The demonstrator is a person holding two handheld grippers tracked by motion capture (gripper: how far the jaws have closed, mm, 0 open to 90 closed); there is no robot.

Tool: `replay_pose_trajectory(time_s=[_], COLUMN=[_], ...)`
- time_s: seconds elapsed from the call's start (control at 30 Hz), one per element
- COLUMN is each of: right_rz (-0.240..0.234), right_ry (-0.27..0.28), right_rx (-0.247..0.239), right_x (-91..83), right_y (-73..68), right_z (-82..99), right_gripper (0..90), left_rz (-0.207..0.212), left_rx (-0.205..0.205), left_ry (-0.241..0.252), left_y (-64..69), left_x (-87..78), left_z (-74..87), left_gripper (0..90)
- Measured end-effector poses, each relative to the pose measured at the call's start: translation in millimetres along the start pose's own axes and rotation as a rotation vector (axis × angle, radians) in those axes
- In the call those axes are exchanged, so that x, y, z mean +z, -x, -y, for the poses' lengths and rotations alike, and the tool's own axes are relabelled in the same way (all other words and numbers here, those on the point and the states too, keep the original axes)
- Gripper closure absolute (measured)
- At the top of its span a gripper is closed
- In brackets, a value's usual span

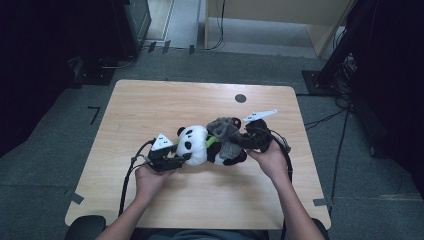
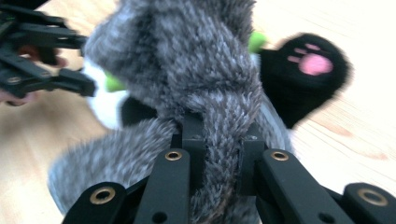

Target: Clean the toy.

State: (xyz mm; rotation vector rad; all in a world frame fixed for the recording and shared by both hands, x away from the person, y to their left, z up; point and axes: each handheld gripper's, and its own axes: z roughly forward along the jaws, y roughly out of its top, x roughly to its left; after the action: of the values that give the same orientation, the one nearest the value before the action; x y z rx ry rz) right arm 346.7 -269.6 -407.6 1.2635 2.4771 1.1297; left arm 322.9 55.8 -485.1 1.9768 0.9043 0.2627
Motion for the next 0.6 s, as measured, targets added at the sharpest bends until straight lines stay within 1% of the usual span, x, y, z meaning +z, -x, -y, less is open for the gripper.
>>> replay_pose_trajectory(time_s=[0.03,0.07,0.1,0.13,0.17,0.2,0.23,0.3,0.37,0.47,0.53,0.57,0.6], right_rz=[0.001,-0.011,-0.011,0.003,0.022,0.038,0.043,0.029,0.015,0.007,-0.006,-0.006,-0.008], right_ry=[-0.003,-0.001,0.002,-0.001,-0.004,-0.007,-0.006,0.01,0.029,0.062,0.088,0.088,0.096], right_rx=[0.012,0.026,0.027,0.026,0.019,0.025,0.037,0.056,0.063,0.048,0.033,0.033,0.028], right_x=[-0.4,-1.1,-1.6,-2.3,-3.3,-4.5,-5.7,-8.6,-12.6,-19.4,-24.6,-24.6,-26.3], right_y=[3.5,6.9,8.3,9.4,10.6,12.3,14.4,17.7,16.3,8.9,1.3,1.3,-1.8], right_z=[1.5,3.7,5.1,6.6,7.8,8.9,9.9,10.6,9.1,2.5,-4.6,-4.6,-7.2], right_gripper=[80.0,80.0,80.0,80.0,80.0,80.0,80.1,80.4,80.6,80.6,80.6,80.6,80.7], left_rz=[-0.002,-0.003,-0.003,-0.003,-0.002,-0.002,0.0,0.005,0.008,0.005,0.006,0.006,0.006], left_rx=[0.002,0.003,0.003,0.005,-0.002,-0.003,-0.004,-0.005,0.0,-0.002,-0.007,-0.007,-0.008], left_ry=[-0.001,-0.001,-0.001,-0.001,0.002,0.001,0.002,0.006,0.004,0.008,0.009,0.009,0.009], left_y=[0.1,0.1,0.1,0.1,0.1,0.1,0.0,-0.7,-1.8,-1.0,-1.0,-1.0,-0.8], left_x=[0.1,0.2,0.2,0.4,0.5,0.5,0.4,0.7,0.5,0.6,0.4,0.4,0.2], left_z=[0.1,0.2,0.2,0.3,0.3,0.2,0.2,0.5,0.7,0.6,0.3,0.3,0.1], left_gripper=[45.9,45.9,45.9,45.9,45.9,45.8,45.7,45.5,45.4,45.3,45.4,45.4,45.4])
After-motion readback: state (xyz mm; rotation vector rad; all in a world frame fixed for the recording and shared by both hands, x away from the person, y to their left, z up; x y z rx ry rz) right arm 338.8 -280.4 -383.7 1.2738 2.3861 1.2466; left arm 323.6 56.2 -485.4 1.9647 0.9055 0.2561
